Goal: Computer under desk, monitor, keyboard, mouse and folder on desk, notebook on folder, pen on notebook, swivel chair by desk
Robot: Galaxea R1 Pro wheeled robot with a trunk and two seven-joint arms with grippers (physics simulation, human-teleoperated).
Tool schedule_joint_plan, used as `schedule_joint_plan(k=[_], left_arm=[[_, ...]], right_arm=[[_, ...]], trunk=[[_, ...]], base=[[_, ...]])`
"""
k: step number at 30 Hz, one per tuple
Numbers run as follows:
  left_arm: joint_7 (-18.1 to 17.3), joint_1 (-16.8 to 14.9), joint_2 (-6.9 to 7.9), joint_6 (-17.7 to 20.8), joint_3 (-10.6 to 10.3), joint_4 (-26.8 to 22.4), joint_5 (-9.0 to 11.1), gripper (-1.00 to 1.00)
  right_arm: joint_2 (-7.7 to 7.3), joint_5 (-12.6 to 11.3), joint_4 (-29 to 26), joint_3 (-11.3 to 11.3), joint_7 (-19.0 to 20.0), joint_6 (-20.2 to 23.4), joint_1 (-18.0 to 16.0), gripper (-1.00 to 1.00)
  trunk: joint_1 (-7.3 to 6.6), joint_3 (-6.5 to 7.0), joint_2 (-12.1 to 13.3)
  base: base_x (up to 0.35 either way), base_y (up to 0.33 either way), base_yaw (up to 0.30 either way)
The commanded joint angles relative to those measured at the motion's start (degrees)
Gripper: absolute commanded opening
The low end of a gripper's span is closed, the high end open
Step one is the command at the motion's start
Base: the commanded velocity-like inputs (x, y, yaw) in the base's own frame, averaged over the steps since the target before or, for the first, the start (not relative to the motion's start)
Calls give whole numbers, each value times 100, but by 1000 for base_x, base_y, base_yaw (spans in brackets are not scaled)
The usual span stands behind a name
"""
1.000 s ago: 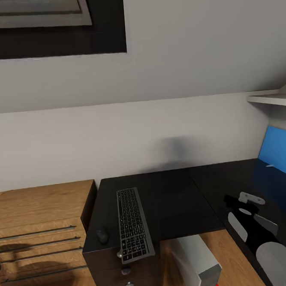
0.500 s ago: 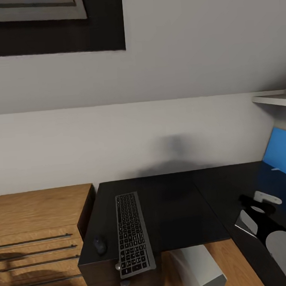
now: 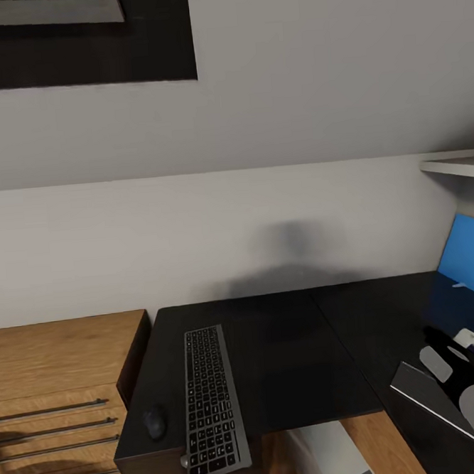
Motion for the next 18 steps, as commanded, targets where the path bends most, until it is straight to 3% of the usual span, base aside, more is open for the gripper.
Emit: schedule_joint_plan(k=[1,7,10,18], left_arm=[[24,-2,1,-32,-17,-17,62,100],[50,-6,-11,-33,-22,-62,64,100],[63,-5,-18,-33,-23,-74,64,100],[60,-4,-21,-33,-24,-78,65,100]], right_arm=[[-6,-74,-4,0,1,-27,-3,100],[-37,109,-22,-13,3,230,-4,100],[-50,436,-41,-15,-15,865,-43,100],[-131,591,-40,-16,-47,1277,-230,100]], trunk=[[1,-6,-4],[67,-60,-125],[133,-114,-245],[308,-257,-566]], base=[[4,-4,0],[2,-2,0],[0,0,0],[0,0,0]])
